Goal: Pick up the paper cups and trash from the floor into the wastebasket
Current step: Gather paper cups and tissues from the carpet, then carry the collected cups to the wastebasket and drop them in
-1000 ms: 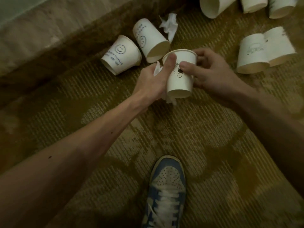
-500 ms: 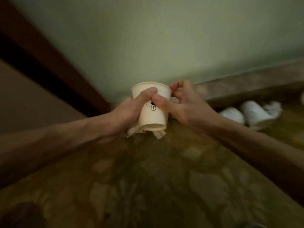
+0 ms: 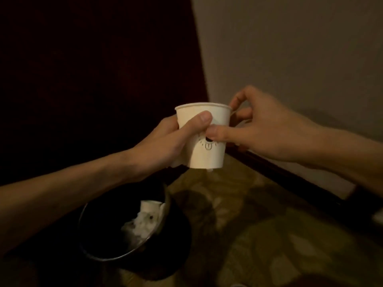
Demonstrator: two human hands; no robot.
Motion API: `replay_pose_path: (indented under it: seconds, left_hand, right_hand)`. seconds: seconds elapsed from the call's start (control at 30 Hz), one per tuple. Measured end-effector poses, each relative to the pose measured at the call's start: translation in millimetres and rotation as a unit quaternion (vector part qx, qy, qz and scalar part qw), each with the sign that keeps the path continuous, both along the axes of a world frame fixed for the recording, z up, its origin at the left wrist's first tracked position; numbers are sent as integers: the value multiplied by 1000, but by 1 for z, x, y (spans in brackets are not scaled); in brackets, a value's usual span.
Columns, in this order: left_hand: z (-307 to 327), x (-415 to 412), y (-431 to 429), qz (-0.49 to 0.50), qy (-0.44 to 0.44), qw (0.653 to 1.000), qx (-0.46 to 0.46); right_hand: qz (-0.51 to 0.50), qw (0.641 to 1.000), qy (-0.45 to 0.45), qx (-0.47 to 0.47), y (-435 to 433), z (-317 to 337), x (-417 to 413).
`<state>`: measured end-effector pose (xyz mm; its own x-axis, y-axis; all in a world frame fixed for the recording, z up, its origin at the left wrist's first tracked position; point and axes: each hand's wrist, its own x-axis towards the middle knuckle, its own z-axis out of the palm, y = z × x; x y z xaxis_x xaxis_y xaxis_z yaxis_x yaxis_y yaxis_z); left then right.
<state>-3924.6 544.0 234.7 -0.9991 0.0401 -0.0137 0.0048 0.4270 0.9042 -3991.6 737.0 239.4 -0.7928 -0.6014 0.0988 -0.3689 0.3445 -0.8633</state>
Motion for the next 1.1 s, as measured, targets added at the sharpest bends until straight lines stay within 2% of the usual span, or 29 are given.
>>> replay_pose_path:
  seconds: [0.17,0.3,0.43,0.53,0.6,0.7,0.77,0.83,0.97,1.1]
  left_hand:
    - [-50,51,-96,59,-14,998,16]
    - [-102,60,-135,89,-95,991,25]
    - [-136,58,-156,67,-222,972,45]
    - [-152,64,-170,55,-278,958,45]
    - [-160,65,-173,57,-293,954,11]
    - [-164,60,-173,41,-319,944,-75]
    - [-156,55,-171,31,-272,950,-151]
    - [-139,49,-167,45,-170,954,-244]
    - [-107,38,-128,59,-4,965,-255]
    - [-65,18,-62,-41,89,960,-262]
  right_hand:
    - [77,996,-15,32,-108,-52,21]
    - [112,986,23,122,-151,-102,23]
    - [151,954,107,237,-162,-135,16]
    - [202,901,243,296,-169,-152,22]
    - [229,879,285,308,-173,-159,20]
    - [226,898,266,268,-169,-162,15]
    - [207,926,235,211,-163,-155,15]
    - [173,948,202,176,-153,-142,12]
    - [117,978,97,143,-114,-105,6]
    - [70,984,90,139,-31,-65,1]
